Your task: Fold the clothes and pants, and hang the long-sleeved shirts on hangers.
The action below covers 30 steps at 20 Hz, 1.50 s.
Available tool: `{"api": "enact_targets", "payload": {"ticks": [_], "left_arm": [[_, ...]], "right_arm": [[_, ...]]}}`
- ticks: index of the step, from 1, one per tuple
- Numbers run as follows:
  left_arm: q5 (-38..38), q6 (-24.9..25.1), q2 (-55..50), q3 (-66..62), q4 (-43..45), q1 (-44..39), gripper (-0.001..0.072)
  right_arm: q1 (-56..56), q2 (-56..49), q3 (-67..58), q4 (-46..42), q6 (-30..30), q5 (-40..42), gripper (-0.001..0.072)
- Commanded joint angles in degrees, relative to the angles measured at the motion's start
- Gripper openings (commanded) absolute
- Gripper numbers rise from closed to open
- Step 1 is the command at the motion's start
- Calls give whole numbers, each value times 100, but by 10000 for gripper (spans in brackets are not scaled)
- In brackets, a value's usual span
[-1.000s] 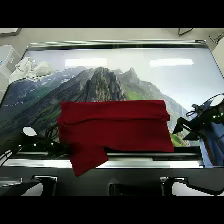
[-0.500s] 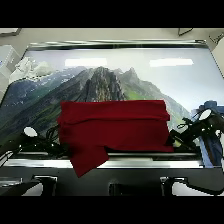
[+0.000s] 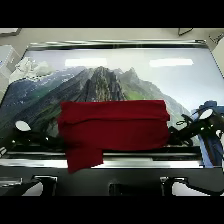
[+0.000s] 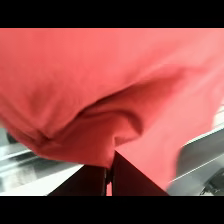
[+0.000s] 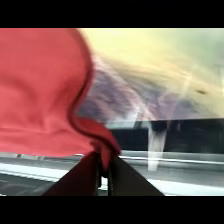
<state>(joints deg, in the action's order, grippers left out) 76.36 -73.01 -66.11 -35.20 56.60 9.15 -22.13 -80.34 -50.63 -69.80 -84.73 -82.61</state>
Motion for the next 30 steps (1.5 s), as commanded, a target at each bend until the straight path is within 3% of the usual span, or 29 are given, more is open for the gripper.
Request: {"api": "enact_targets", "payload": {"ticks": [1, 7, 13, 19, 20, 21, 22, 23, 25, 30], "left_arm": [[229, -76, 15, -992, 293, 188, 21], [-380, -352, -1215, -2946, 293, -57, 21], [-9, -573, -3158, -4979, 278, -356, 22], [79, -721, -3683, -5209, 271, -367, 37], [201, -717, -3668, -5217, 271, -363, 156], [398, -706, -3650, -5257, 282, -326, 345], [586, -702, -3609, -5294, 282, -260, 485], [713, -699, -3536, -5305, 280, -184, 493], [772, -719, -3309, -5305, 278, -39, 493], [765, -804, -2717, -5305, 13, -105, 493]], "right_arm": [[111, 85, -780, 289, -13, -140, 34], [883, -431, -2122, -146, -811, 1239, 35], [883, -1414, -2535, 879, -802, 2140, 37], [876, -1753, -2549, 1158, -811, 2096, 49], [852, -1731, -2629, 1119, -809, 1886, 122], [787, -1703, -2800, 1003, -798, 1537, 287], [673, -1681, -2970, 787, -737, 1252, 461], [511, -1674, -3104, 503, -748, 1029, 566], [210, -1751, -3112, 466, -741, 734, 710], [326, -2334, -3112, 1303, -247, 570, 715]]}}
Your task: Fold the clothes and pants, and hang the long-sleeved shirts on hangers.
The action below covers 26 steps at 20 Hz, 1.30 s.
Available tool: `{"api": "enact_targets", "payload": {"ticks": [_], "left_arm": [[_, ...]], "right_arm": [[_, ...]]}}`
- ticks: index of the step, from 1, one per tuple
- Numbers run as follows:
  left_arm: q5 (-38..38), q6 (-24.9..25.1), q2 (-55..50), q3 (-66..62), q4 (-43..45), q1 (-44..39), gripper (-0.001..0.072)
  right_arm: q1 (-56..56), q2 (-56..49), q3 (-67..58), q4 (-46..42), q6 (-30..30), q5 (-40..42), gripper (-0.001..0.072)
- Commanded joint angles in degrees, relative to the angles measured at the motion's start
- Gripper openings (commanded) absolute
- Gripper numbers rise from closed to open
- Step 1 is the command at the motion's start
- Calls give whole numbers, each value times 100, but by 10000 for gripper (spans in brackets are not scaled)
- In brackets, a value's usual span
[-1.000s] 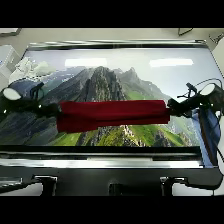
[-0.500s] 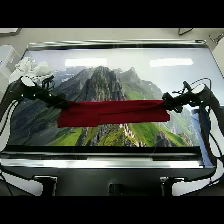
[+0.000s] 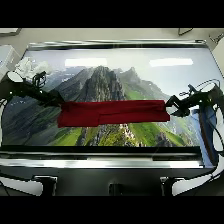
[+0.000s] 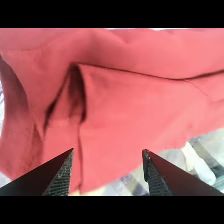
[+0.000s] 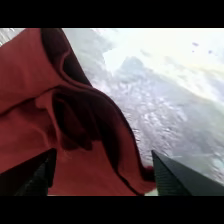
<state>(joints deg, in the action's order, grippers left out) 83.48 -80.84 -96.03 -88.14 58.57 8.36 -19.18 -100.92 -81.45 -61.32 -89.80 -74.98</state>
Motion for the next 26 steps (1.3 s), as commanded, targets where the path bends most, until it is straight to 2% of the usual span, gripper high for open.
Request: {"api": "enact_targets", "payload": {"ticks": [1, 3, 4, 5, 6, 8, 9, 11, 12, 13, 14, 15, 18, 24, 26], "left_arm": [[50, -20, 356, -11, -258, -68, 493], [37, -22, 498, -11, -317, -212, 493], [0, -22, 551, -11, -332, -297, 493], [-70, -22, 584, -11, -361, -404, 492], [-157, -24, 586, -11, -415, -522, 491], [-540, -24, 549, -7, -461, -874, 484], [-922, -26, 535, 44, -468, -1137, 430], [-1963, -24, 514, 286, -527, -1775, 108], [-2581, -26, 483, 472, -621, -2166, 25], [-3056, -55, 409, 616, -717, -2540, 25], [-3373, -317, 269, 719, -741, -2883, 25], [-3456, -601, 101, 769, -765, -3143, 24], [-3436, -975, -494, 782, -1126, -3670, 24], [-5051, -1043, -1497, 713, -4503, -4975, 24], [-5320, -669, -1707, 481, -5281, -5434, 24]], "right_arm": [[103, -378, -31, 636, 304, -116, 714], [229, -511, -31, 776, 299, -7, 695], [280, -529, -31, 800, 284, 72, 590], [332, -520, -31, 846, 284, 197, 373], [341, -481, -33, 992, 286, 256, 61], [332, -232, -33, 1447, 542, 22, 35], [356, -22, -33, 1598, 638, -114, 35], [529, 568, -31, 1703, 654, -380, 34], [688, 922, -33, 1698, 651, -466, 34], [844, 1276, -33, 1696, 649, -509, 34], [997, 1668, -31, 1687, 599, -516, 34], [1123, 2035, -33, 1672, 470, -509, 34], [1421, 3021, -31, 1670, -44, -538, 34], [2096, 3891, -31, 1606, -848, -761, 35], [2251, 3917, -31, 1335, -1054, -756, 35]]}}
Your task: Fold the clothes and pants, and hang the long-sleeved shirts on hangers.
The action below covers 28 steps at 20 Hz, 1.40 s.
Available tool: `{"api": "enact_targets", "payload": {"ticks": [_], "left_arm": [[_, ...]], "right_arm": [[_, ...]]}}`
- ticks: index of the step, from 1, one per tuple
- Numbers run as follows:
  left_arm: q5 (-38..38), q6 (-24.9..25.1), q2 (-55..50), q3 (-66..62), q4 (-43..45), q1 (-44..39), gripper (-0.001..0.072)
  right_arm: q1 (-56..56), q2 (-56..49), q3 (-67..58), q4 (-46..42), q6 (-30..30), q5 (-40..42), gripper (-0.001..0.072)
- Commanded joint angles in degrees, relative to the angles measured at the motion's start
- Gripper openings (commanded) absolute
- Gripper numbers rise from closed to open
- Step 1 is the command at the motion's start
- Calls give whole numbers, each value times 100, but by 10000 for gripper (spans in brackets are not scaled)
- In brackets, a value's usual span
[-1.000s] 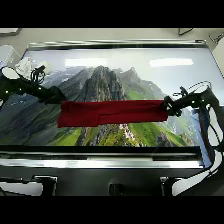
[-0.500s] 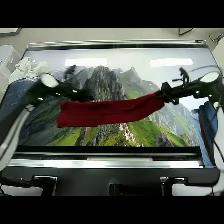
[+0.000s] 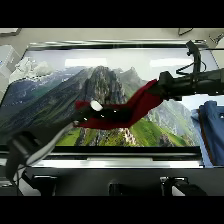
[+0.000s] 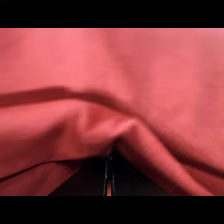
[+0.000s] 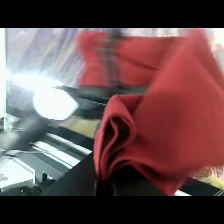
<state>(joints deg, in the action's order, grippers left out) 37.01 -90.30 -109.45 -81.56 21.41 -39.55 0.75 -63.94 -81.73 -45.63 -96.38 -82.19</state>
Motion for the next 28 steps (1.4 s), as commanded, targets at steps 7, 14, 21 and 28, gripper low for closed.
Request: {"api": "enact_targets", "payload": {"ticks": [7, 14, 21, 28], "left_arm": [[782, 940, -57, -376, 463, 588, 19], [2391, 398, 2326, -376, 3414, 3648, 21], [2876, 678, 4277, -374, 3576, 4666, 22], [2966, 785, 4522, -210, 3609, 4662, 23]], "right_arm": [[400, -688, -2, 503, 90, 883, 35], [2035, -2638, -2, 1650, 538, 2490, 36], [2949, -4299, -4, 3136, 1047, 3869, 674], [448, -3014, -2, 240, 446, 1248, 670]]}}
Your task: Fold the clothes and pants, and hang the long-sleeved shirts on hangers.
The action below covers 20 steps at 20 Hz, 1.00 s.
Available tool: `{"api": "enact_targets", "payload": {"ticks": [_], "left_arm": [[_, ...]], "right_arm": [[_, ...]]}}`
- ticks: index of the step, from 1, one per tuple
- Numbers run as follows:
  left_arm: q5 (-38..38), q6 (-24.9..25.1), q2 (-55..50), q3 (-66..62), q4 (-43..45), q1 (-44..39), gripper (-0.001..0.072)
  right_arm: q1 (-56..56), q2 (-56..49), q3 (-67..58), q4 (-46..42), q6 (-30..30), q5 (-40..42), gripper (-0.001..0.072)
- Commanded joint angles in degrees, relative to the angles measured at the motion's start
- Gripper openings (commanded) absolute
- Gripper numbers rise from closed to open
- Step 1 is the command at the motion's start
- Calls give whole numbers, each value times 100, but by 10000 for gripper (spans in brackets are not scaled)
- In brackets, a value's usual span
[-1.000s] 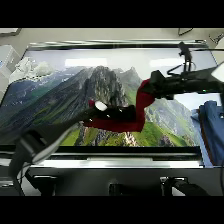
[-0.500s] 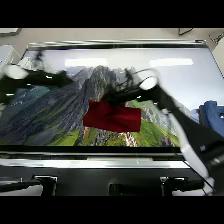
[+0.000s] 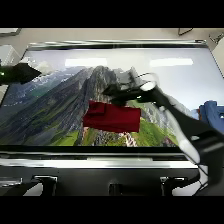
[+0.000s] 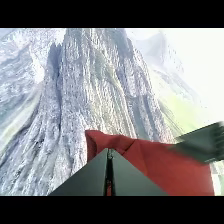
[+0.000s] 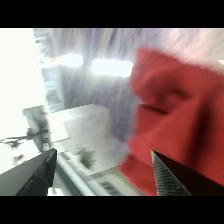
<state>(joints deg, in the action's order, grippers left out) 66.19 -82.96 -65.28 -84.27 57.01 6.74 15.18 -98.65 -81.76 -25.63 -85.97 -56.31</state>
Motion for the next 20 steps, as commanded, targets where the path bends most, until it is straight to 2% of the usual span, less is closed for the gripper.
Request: {"api": "enact_targets", "payload": {"ticks": [1, 2, 3, 4, 5, 8, 11, 13, 14, 15, 16, 18, 20], "left_arm": [[50, 50, 105, 63, 48, 33, 23], [46, 48, 105, 61, 42, 31, 23], [50, 48, 105, 63, 42, 31, 23], [48, 46, 105, 63, 42, 31, 23], [48, 44, 105, 63, 39, 31, 23], [55, -66, 105, 61, 2, 17, 23], [101, -66, 105, 61, -46, 17, 23], [98, -68, 105, 61, -48, 17, 23], [96, -87, 105, 61, -48, 17, 23], [96, -109, 105, 61, -52, 17, 23], [96, -109, 105, 61, -57, 17, 23], [92, -107, 105, 61, -61, 17, 23], [87, -105, 105, 61, -61, 17, 23]], "right_arm": [[-1346, 586, 2, -2767, -890, -1947, 670], [-1626, 658, 63, -3676, -1169, -2492, 670], [-1808, 678, 221, -4083, -1298, -2752, 671], [-1932, 669, 496, -4035, -1300, -2730, 670], [-1941, 669, 815, -3720, -1207, -2485, 670], [-1714, 592, 1755, -2330, -393, -1355, 668], [-1515, 271, 1963, -1569, 125, -1102, 660], [-1414, 96, 1963, -1233, 299, -1019, 524], [-1399, 72, 1961, -1108, 343, -916, 329], [-1397, 92, 1956, -981, 487, -820, 96], [-1427, 149, 1923, -776, 734, -839, 38], [-1585, 378, 1578, -518, 1276, -1215, 38], [-1991, 734, 931, -570, 1217, -1611, 36]]}}
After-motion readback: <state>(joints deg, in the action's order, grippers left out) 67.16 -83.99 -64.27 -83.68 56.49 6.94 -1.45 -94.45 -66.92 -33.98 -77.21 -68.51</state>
